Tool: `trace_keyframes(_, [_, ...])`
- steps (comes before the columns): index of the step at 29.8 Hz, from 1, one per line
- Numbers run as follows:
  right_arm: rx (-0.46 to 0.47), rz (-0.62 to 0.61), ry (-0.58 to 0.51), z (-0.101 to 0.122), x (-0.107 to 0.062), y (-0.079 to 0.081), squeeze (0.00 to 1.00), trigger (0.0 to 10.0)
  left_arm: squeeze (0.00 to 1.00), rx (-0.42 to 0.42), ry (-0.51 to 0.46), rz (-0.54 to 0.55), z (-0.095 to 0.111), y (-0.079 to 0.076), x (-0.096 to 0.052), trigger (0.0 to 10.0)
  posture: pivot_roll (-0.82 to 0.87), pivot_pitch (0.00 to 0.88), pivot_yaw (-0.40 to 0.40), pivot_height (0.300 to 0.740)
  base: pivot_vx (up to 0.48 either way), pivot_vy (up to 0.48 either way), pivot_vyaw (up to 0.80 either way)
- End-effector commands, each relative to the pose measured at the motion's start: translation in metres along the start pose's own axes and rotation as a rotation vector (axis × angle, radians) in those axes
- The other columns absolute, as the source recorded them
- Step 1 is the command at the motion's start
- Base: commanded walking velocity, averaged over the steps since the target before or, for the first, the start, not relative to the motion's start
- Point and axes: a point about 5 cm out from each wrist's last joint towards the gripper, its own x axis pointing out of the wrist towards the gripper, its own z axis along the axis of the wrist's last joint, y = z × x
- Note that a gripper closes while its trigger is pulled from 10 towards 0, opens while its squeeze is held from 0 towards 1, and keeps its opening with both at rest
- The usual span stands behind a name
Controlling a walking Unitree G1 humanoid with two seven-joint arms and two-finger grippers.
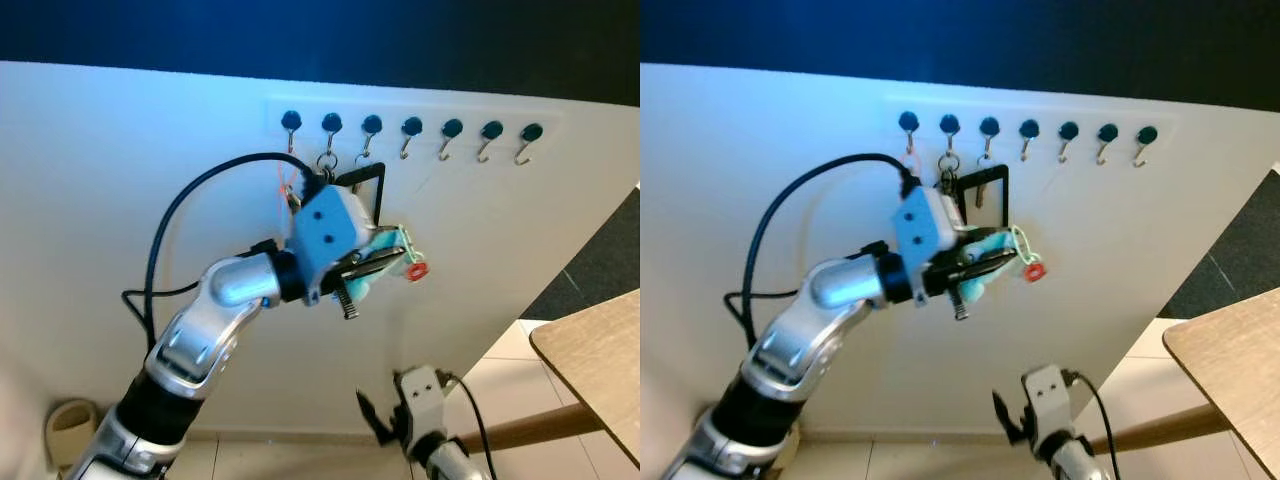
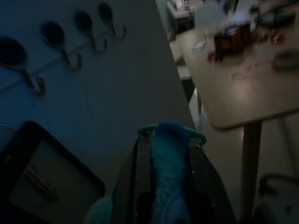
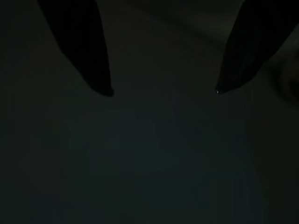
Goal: Hang keys on a hook
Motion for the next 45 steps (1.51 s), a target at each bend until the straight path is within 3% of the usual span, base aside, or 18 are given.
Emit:
trace_keyframes(1, [0.002,0.003,-0.064,0.01,0.001,0.002,0.0,10.0,0.0,0.039,0.012,-0.067,0.011,-0.003,0.0,10.0,0.07,0.053,-0.059,0.74,0.0,0.0,0.0])
trace_keyframes(3, [0.003,0.013,-0.109,0.018,0.004,0.005,0.0,10.0,0.0,0.015,0.037,-0.257,0.019,-0.016,-0.007,10.0,0.07,0.053,-0.058,0.74,0.0,0.0,0.0])
trace_keyframes(4, [0.002,0.017,-0.118,0.02,0.005,0.006,0.0,10.0,0.0,0.097,0.164,-0.369,0.01,-0.024,-0.017,10.0,0.07,0.054,-0.053,0.74,0.0,0.0,0.0])
trace_keyframes(5, [0.002,0.017,-0.118,0.02,0.005,0.006,0.0,10.0,0.0,0.097,0.164,-0.369,0.01,-0.024,-0.017,10.0,0.07,0.054,-0.053,0.74,0.0,0.0,0.0])
trace_keyframes(6, [0.002,0.02,-0.121,0.02,0.006,0.007,0.0,10.0,0.0,0.199,0.315,-0.42,-0.005,-0.024,-0.027,10.0,0.06,0.055,-0.05,0.74,0.0,0.0,0.0])
trace_keyframes(7, [0.002,0.02,-0.121,0.02,0.006,0.007,0.0,10.0,0.0,0.199,0.315,-0.42,-0.005,-0.024,-0.027,10.0,0.06,0.055,-0.05,0.74,0.0,0.0,0.0])
trace_keyframes(10, [0.004,0.024,-0.12,0.02,0.006,0.009,0.0,10.0,0.0,0.3,0.601,-0.403,-0.036,-0.013,-0.049,10.0,0.07,0.056,-0.05,0.74,0.0,0.0,0.0])
trace_keyframes(17, [0.001,0.042,-0.081,0.016,0.003,0.011,0.0,10.0,0.0,0.183,0.789,-0.372,-0.074,-0.018,-0.07,10.0,0.07,0.059,-0.053,0.74,0.0,0.0,0.0])
trace_keyframes(18, [0.0,0.047,-0.065,0.014,0.001,0.01,0.0,10.0,0.0,0.123,0.872,-0.397,-0.089,-0.025,-0.082,10.0,0.07,0.062,-0.053,0.74,0.0,0.0,0.0])
trace_keyframes(24, [-0.008,0.055,-0.025,0.008,-0.003,0.009,0.0,10.0,0.0,0.053,1.035,-0.504,-0.122,-0.049,-0.112,10.0,0.07,0.063,-0.053,0.74,0.0,0.0,0.0])
trace_keyframes(29, [-0.009,0.057,-0.011,0.005,-0.004,0.009,0.0,10.0,0.0,-0.009,1.106,-0.512,-0.144,-0.061,-0.128,10.0,0.07,0.064,-0.051,0.74,0.0,0.0,0.0])
trace_keyframes(32, [-0.007,0.053,0.002,0.004,-0.004,0.008,0.0,10.0,0.0,-0.213,1.098,-0.511,-0.157,-0.078,-0.135,10.0,0.07,0.065,-0.052,0.74,0.0,0.0,0.0])
trace_keyframes(34, [-0.007,0.053,0.006,0.004,-0.004,0.008,0.0,10.0,0.0,-0.159,1.135,-0.507,-0.165,-0.079,-0.139,10.0,0.07,0.066,-0.051,0.74,0.0,0.0,0.0])
trace_keyframes(35, [-0.009,0.055,0.011,0.003,-0.005,0.008,0.0,10.0,0.0,-0.099,1.185,-0.49,-0.173,-0.078,-0.144,10.0,0.07,0.065,-0.051,0.74,0.0,0.0,0.0])
trace_keyframes(37, [-0.011,0.055,0.024,0.002,-0.005,0.007,0.0,10.0,0.0,-0.105,1.235,-0.471,-0.187,-0.085,-0.153,10.0,0.07,0.066,-0.051,0.74,0.0,0.0,0.0])
trace_keyframes(39, [-0.012,0.053,0.03,0.001,-0.005,0.007,0.0,10.0,0.0,0.009,1.268,-0.35,-0.203,-0.079,-0.158,10.0,0.07,0.065,-0.05,0.74,0.0,0.0,0.0])
trace_keyframes(41, [-0.012,0.052,0.031,0.001,-0.005,0.007,0.0,10.0,0.0,0.044,1.274,-0.265,-0.209,-0.074,-0.158,10.0,0.07,0.065,-0.05,0.74,0.0,0.0,0.0])
trace_keyframes(45, [-0.014,0.049,0.037,0.0,-0.005,0.006,0.0,10.0,0.0,-0.004,1.278,0.127,-0.226,-0.057,-0.168,10.0,0.07,0.062,-0.049,0.74,0.0,0.0,0.0])
